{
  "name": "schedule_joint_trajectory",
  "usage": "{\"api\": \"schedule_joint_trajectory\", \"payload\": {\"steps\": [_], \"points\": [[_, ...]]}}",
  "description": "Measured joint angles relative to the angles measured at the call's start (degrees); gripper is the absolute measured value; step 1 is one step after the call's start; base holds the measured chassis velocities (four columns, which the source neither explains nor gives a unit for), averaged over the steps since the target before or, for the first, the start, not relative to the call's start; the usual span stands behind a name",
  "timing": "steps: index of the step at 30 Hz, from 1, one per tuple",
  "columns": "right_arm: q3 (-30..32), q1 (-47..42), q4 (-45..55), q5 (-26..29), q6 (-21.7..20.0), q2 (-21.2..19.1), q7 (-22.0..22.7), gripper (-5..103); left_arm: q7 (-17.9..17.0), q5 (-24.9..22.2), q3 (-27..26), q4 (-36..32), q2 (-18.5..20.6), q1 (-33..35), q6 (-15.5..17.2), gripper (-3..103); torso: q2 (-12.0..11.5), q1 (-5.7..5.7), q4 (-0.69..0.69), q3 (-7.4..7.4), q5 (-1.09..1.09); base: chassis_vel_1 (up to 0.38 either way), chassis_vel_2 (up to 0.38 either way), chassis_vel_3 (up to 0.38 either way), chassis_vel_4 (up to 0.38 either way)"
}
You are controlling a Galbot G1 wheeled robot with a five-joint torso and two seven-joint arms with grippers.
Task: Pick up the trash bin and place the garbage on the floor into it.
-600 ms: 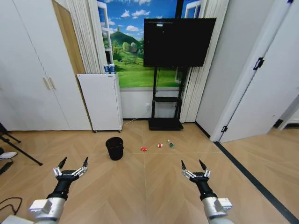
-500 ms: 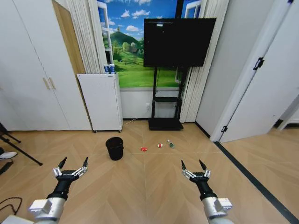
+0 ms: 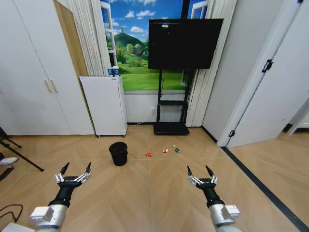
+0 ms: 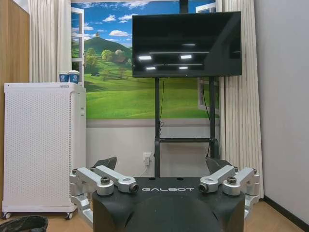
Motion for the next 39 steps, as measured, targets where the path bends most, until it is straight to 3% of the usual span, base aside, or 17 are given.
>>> {"api": "schedule_joint_trajectory", "payload": {"steps": [5, 8, 9, 10, 11, 12, 13, 15, 16, 24, 26, 31, 39], "points": [[0.08, 1.04, -0.92, -1.91, -1.45, 0.87, 1.14, 100, -0.04, 0.43, 0.25, 0.0, -0.38, 0.09, 0.3, 100, 0.0, 0.0, -0.01, 0.0, -0.02, 0.0, 0.0, 0.0, 0.0], [0.3, 3.61, -4.2, -6.82, -6.4, 3.43, 5.23, 100, -1.35, 4.9, 2.44, -0.02, -3.91, 0.89, 4.02, 100, 0.0, 0.01, 0.04, 0.0, 0.03, 0.0, 0.0, 0.0, 0.0], [0.3, 3.61, -4.2, -6.82, -6.4, 3.43, 5.23, 100, -1.35, 4.9, 2.44, -0.02, -3.91, 0.89, 4.02, 100, 0.0, 0.01, 0.04, 0.0, 0.03, 0.0, 0.0, 0.0, 0.0], [0.21, 3.62, -4.86, -7.12, -5.92, 3.81, 5.95, 100, -2.52, 8.82, 4.39, -0.04, -7.0, 1.6, 7.36, 100, 0.0, 0.0, 0.0, 0.0, -0.01, 0.0, 0.0, 0.0, 0.0], [0.3, 3.66, -5.26, -7.5, -4.69, 3.86, 6.09, 100, -2.6, 9.39, 4.86, -0.02, -8.29, 1.76, 7.9, 100, -0.01, 0.0, 0.05, 0.01, -0.05, 0.0, 0.0, 0.0, 0.0], [0.67, 3.64, -5.49, -7.9, -3.76, 3.85, 6.12, 100, -3.18, 10.36, 5.14, -0.08, -9.07, 1.73, 8.13, 100, 0.0, 0.0, -0.04, -0.01, 0.08, 0.0, 0.0, 0.0, 0.0], [0.67, 3.64, -5.49, -7.9, -3.76, 3.85, 6.12, 100, -3.18, 10.36, 5.14, -0.08, -9.07, 1.73, 8.13, 100, 0.0, 0.0, -0.04, -0.01, 0.08, 0.0, 0.0, 0.0, 0.0], [1.05, 3.6, -5.44, -8.01, -3.05, 3.58, 6.67, 100, -4.75, 13.85, 7.4, -1.03, -11.74, 2.52, 10.48, 100, -0.01, 0.01, 0.02, 0.01, -0.09, 0.0, 0.0, 0.0, 0.0], [1.12, 3.59, -5.27, -7.89, -2.93, 3.43, 6.93, 100, -5.6, 14.8, 7.67, -2.22, -12.23, 2.97, 11.04, 100, 0.0, 0.0, -0.02, 0.0, 0.02, 0.0, 0.0, 0.0, 0.0], [1.23, 3.34, -3.63, -6.72, -2.4, 3.11, 7.12, 100, -6.67, 14.69, 7.28, -3.74, -12.35, 3.42, 11.12, 100, 0.0, 0.0, 0.0, 0.0, 0.01, 0.0, 0.0, 0.0, 0.0], [1.49, 3.01, -3.14, -6.51, -1.73, 3.16, 7.11, 100, -6.69, 14.19, 7.0, -3.0, -12.22, 3.14, 9.23, 100, 0.0, 0.0, 0.0, 0.0, 0.0, 0.0, 0.0, 0.0, 0.0], [1.65, 2.81, -3.17, -6.4, -1.26, 3.15, 6.81, 100, -7.41, 14.15, 6.7, -2.68, -12.23, 3.36, 8.64, 100, 0.0, 0.0, 0.01, 0.0, 0.0, 0.0, 0.0, 0.0, 0.0], [1.44, 2.93, -2.96, -6.02, -3.28, 3.27, 7.09, 100, -5.64, 13.63, 6.64, -2.64, -12.11, 3.61, 7.2, 100, 0.0, 0.0, 0.0, 0.0, 0.0, 0.0, 0.0, 0.0, 0.0]]}}
